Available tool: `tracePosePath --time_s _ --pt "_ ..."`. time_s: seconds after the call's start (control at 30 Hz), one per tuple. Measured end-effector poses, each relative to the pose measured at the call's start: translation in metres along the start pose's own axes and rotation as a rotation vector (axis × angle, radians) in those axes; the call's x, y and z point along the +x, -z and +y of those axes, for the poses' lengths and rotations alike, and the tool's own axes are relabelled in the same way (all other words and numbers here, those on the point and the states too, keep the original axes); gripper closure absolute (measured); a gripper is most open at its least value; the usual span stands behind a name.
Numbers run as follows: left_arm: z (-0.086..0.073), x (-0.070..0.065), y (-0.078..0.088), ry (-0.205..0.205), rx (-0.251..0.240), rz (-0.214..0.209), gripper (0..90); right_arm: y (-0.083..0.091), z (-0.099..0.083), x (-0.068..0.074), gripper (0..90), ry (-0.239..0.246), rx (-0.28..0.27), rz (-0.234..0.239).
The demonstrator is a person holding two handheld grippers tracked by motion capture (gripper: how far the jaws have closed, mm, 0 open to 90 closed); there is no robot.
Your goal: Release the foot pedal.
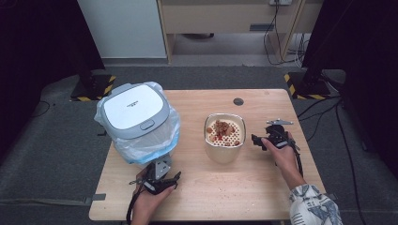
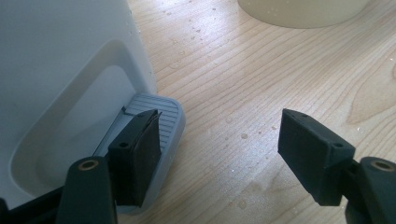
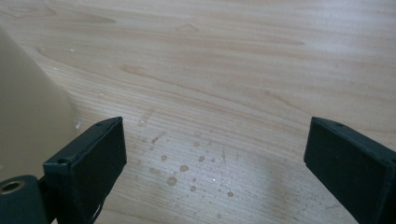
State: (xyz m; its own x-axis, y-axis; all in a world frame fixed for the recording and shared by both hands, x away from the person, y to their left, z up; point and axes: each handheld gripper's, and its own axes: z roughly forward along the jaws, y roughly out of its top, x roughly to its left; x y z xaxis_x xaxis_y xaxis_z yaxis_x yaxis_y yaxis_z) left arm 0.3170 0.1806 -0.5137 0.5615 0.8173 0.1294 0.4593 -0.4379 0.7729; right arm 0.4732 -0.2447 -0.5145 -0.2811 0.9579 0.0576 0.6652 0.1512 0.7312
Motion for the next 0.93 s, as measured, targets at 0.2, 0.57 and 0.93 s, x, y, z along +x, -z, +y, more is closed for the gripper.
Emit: tracePosePath --time_s 0.2,0.57,0.93 --pt "0.0 0.0 0.0 0.003 -0.004 -0.001 28.7 -0.009 -0.004 0.001 6.0 -0.031 0.026 -0.015" --pt "0.0 0.0 0.0 0.003 -0.004 -0.003 28.7 -0.022 -0.016 0.015 4.2 0.021 0.027 -0.071" --pt "0.001 -0.001 -0.001 -0.001 -0.001 -0.002 28.6 -0.019 -0.019 0.018 1.8 -0.015 0.034 -0.102"
